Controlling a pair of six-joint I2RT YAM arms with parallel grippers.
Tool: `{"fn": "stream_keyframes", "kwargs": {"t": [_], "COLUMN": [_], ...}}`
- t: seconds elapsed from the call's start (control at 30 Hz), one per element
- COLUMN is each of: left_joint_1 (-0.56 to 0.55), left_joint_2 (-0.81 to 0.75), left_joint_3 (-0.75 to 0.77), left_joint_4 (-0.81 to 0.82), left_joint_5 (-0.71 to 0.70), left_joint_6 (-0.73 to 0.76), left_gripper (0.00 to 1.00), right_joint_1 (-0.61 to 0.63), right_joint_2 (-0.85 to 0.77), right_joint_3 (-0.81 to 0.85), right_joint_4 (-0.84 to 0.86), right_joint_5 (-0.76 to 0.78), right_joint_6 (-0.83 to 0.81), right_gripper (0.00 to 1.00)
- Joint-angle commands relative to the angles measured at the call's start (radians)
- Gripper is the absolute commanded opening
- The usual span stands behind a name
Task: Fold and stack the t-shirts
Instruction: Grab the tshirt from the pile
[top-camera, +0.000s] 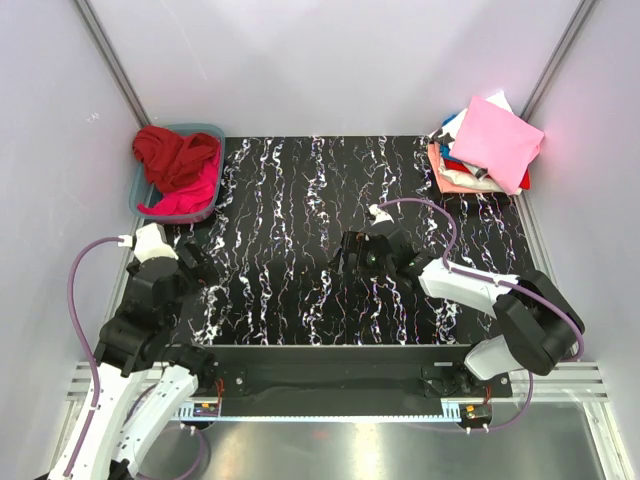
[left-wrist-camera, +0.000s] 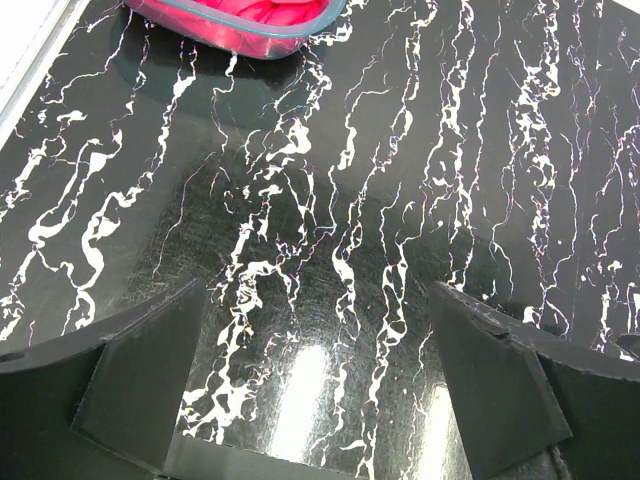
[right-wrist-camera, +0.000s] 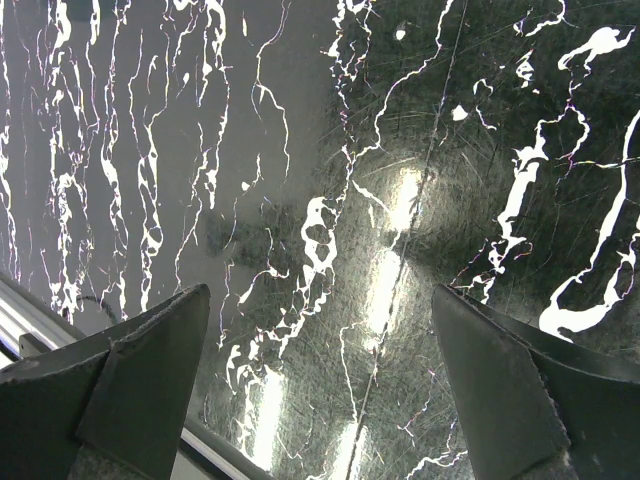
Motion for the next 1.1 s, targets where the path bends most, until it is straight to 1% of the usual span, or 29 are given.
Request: {"fn": "stream_keyframes", "kwargs": {"t": [0.0,0.1,0.27,0.37,0.4,0.5,0.57,0.6,0.67,0.7,0.73,0.77,0.8,0.87,0.9,0.97,1.0,1.07], "left_joint_1": [0.004,0.004,0.004,0.005,0.005,0.008,0.031,0.068,0.123,0.181,0.207,0.235,0.292,0.342,0.385,0.412,0.431,0.448], "left_joint_2": [0.0,0.004,0.045,0.127,0.178,0.317,0.398,0.482,0.568,0.654,0.697,0.781,0.821,0.889,0.941,0.992,1.054,1.128], "left_joint_3": [0.004,0.001,0.025,0.09,0.128,0.216,0.265,0.315,0.37,0.418,0.443,0.499,0.53,0.585,0.619,0.644,0.679,0.725], "left_joint_4": [0.027,0.029,0.062,0.049,0.049,0.07,0.091,0.099,0.122,0.131,0.151,0.156,0.157,0.173,0.193,0.254,0.265,0.28], "left_joint_5": [-0.031,-0.023,0.002,-0.047,-0.078,-0.106,-0.113,-0.1,-0.052,0.009,0.034,0.058,0.11,0.161,0.205,0.219,0.227,0.235], "left_joint_6": [-0.004,-0.001,0.087,0.106,0.121,0.169,0.189,0.201,0.207,0.213,0.213,0.212,0.195,0.177,0.17,0.175,0.183,0.193], "left_gripper": [0.99,0.99,0.99,0.99,0.99,0.99,0.99,0.99,0.99,0.99,0.99,0.99,0.99,0.99,0.99,0.99,0.99,0.99], "right_joint_1": [0.006,0.005,0.005,0.005,0.005,0.005,0.005,0.005,0.006,0.005,0.005,0.005,0.006,0.005,0.005,0.005,0.005,0.006], "right_joint_2": [-0.021,-0.021,-0.018,-0.011,-0.009,0.003,0.008,0.009,0.011,0.011,0.012,0.012,0.012,0.012,0.011,0.014,0.017,0.02], "right_joint_3": [0.014,0.014,0.014,0.022,0.022,0.032,0.037,0.037,0.039,0.039,0.04,0.04,0.04,0.039,0.039,0.039,0.04,0.043], "right_joint_4": [0.042,0.043,0.042,0.04,0.037,0.028,0.025,0.024,0.02,0.02,0.022,0.024,0.024,0.025,0.025,0.028,0.028,0.025], "right_joint_5": [-0.014,-0.017,-0.025,-0.028,-0.028,-0.029,-0.029,-0.029,-0.032,-0.032,-0.032,-0.034,-0.037,-0.038,-0.043,-0.046,-0.048,-0.051], "right_joint_6": [-0.009,-0.011,-0.014,-0.014,-0.012,-0.012,-0.012,-0.014,-0.012,-0.012,-0.014,-0.015,-0.015,-0.017,-0.017,-0.019,-0.019,-0.022], "right_gripper": [1.0,1.0,1.0,1.0,1.0,1.0,1.0,1.0,1.0,1.0,1.0,1.0,1.0,1.0,1.0,1.0,1.0,1.0]}}
